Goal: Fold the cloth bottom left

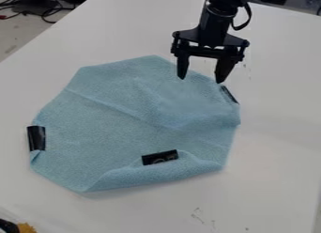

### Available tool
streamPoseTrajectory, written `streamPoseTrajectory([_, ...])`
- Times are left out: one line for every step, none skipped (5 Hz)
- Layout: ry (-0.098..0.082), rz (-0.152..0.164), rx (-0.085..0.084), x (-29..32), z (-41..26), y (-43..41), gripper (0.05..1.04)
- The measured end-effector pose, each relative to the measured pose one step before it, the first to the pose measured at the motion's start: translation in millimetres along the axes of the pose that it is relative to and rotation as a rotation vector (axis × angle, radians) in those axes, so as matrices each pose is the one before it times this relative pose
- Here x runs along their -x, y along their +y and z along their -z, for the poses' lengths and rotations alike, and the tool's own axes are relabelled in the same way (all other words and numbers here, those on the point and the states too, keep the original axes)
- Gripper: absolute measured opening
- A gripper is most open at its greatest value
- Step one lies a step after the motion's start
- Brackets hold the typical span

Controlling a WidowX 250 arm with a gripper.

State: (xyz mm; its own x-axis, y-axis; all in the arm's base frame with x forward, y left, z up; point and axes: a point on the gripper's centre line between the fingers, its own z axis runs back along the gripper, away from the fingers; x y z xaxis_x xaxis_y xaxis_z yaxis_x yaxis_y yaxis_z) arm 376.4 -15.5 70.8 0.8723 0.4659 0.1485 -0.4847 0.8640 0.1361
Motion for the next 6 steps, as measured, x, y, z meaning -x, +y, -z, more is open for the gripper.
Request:
streamPoseTrajectory([0.0304,0.0025,-0.0189,6.37,14.49,-0.21,1.0])
streamPoseTrajectory([0.0583,-0.0797,-0.029,31.07,15.24,16.09,1.0])
streamPoseTrajectory([-0.0032,-0.084,0.0202,19.86,-5.54,16.13,1.0])
streamPoseTrajectory([0.0162,-0.0601,0.0002,21.06,-2.73,12.99,1.0])
streamPoseTrajectory([0.0318,-0.0482,0.0098,15.37,3.45,5.81,1.0])
streamPoseTrajectory([0.0237,-0.0048,0.0422,5.91,4.95,-4.11,1.0])
